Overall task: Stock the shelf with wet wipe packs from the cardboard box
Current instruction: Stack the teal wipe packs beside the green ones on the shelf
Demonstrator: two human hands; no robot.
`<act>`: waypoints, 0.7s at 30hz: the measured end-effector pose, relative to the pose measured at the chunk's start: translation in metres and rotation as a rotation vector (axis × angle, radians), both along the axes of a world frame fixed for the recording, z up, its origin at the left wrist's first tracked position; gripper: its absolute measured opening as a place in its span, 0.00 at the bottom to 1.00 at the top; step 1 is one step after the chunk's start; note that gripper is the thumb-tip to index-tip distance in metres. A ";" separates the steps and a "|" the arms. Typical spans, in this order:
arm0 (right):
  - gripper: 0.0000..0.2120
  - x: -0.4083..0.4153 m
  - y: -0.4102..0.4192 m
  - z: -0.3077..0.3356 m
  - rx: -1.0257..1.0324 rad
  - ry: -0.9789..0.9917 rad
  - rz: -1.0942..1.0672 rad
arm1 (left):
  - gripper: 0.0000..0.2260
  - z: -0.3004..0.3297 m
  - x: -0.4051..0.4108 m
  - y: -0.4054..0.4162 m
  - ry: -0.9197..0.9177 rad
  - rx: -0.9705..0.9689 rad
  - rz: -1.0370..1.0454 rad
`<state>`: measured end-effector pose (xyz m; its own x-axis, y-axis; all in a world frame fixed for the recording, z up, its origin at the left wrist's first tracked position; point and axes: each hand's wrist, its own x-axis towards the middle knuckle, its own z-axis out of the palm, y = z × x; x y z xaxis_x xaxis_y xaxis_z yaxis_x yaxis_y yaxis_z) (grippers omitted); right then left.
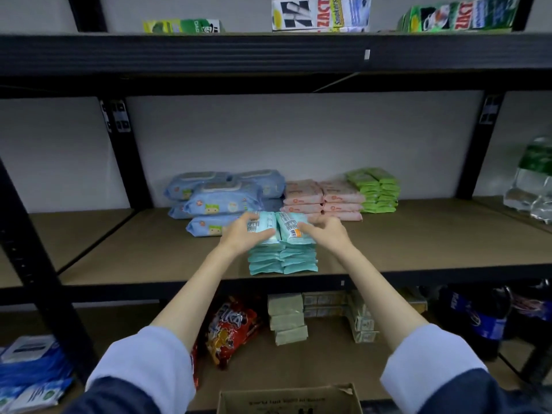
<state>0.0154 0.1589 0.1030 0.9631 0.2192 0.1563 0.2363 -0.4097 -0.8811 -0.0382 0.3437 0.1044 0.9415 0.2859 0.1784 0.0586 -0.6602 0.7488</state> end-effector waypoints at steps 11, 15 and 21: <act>0.25 -0.012 -0.020 -0.023 -0.253 -0.557 0.086 | 0.25 -0.034 -0.021 0.008 -0.346 0.192 -0.135; 0.21 -0.012 -0.017 -0.025 -0.336 -0.653 0.088 | 0.21 -0.040 -0.023 0.010 -0.457 0.230 -0.103; 0.14 -0.011 -0.016 -0.031 -0.252 -0.853 0.037 | 0.19 -0.036 -0.030 0.011 -0.532 0.213 -0.155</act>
<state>0.0044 0.1424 0.0717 0.5327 0.3727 0.7598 0.7879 -0.5463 -0.2844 -0.0686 0.3548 0.0689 0.7348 0.0584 0.6758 -0.3977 -0.7700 0.4989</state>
